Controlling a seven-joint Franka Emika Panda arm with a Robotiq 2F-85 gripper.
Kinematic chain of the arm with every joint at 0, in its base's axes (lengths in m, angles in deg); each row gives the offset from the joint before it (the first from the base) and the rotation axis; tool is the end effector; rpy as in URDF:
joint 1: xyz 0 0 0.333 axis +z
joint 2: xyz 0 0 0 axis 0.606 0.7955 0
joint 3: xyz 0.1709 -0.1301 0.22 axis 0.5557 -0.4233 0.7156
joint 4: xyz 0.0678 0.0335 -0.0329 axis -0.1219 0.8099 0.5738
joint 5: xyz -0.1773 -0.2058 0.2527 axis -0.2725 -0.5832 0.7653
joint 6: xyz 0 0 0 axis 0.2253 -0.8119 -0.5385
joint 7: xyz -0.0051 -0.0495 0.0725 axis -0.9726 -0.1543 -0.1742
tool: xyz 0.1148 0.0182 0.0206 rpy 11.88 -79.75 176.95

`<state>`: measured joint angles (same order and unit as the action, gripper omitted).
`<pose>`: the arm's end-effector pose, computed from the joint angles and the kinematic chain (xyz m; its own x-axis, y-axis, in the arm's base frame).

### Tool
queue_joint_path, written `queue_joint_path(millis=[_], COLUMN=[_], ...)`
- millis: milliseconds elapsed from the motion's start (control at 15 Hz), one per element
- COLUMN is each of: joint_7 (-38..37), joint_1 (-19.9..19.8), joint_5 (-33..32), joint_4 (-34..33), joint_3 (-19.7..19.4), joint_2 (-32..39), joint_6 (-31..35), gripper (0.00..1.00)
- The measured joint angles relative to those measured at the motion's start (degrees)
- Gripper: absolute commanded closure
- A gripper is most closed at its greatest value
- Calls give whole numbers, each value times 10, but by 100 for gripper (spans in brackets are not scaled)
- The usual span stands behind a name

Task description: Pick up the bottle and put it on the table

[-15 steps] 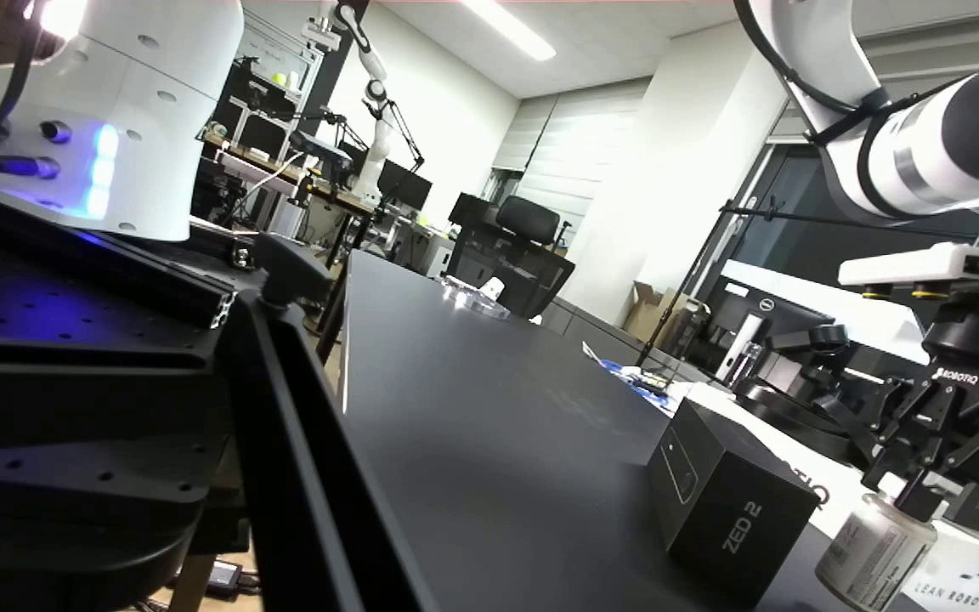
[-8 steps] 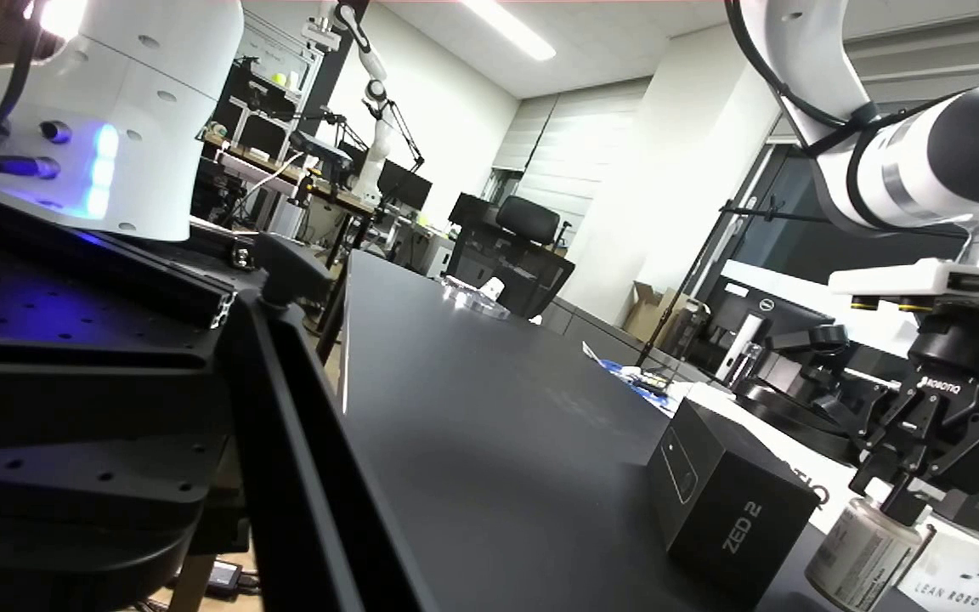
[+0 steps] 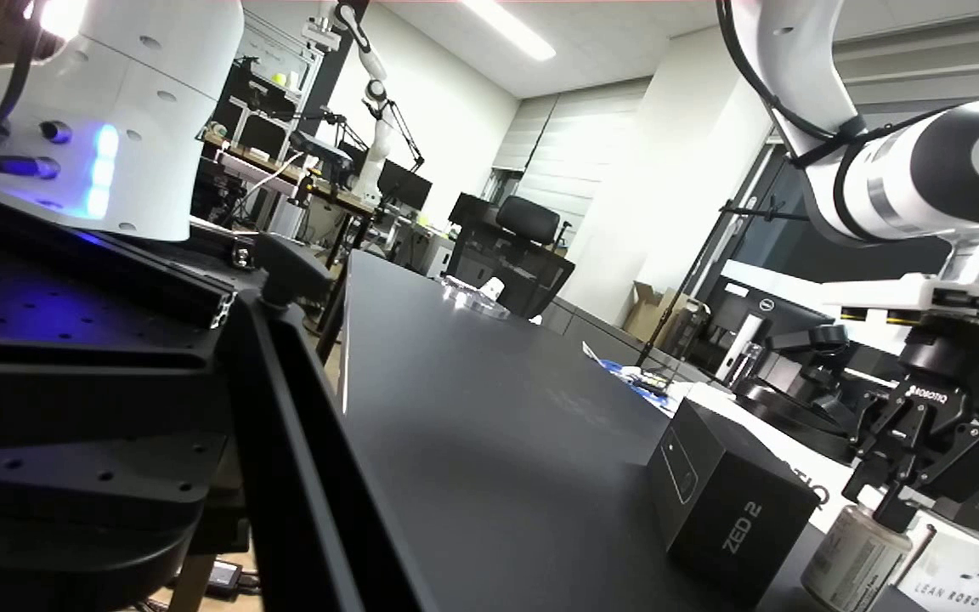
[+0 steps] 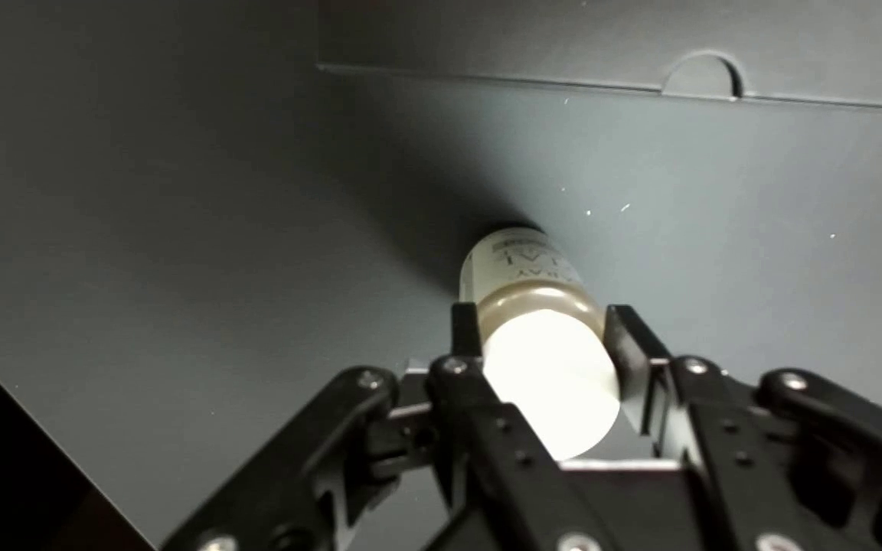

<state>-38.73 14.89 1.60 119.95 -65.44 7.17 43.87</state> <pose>0.6379 -0.3587 0.2290 0.8060 -0.5919 0.0079 -0.5919 -0.8057 0.0209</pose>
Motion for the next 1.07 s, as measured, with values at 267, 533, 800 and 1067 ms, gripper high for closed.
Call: queue_joint_path(millis=[267, 533, 800, 1067], joint_7=[0, 0, 1, 2], joint_1=[3, 6, 10, 11], joint_5=[0, 0, 0, 0], joint_4=[0, 0, 13, 31], joint_3=[0, -1, -1, 0], joint_2=[4, -9, -64, -99], joint_6=[2, 2, -11, -27], gripper=[18, 0, 0, 0])
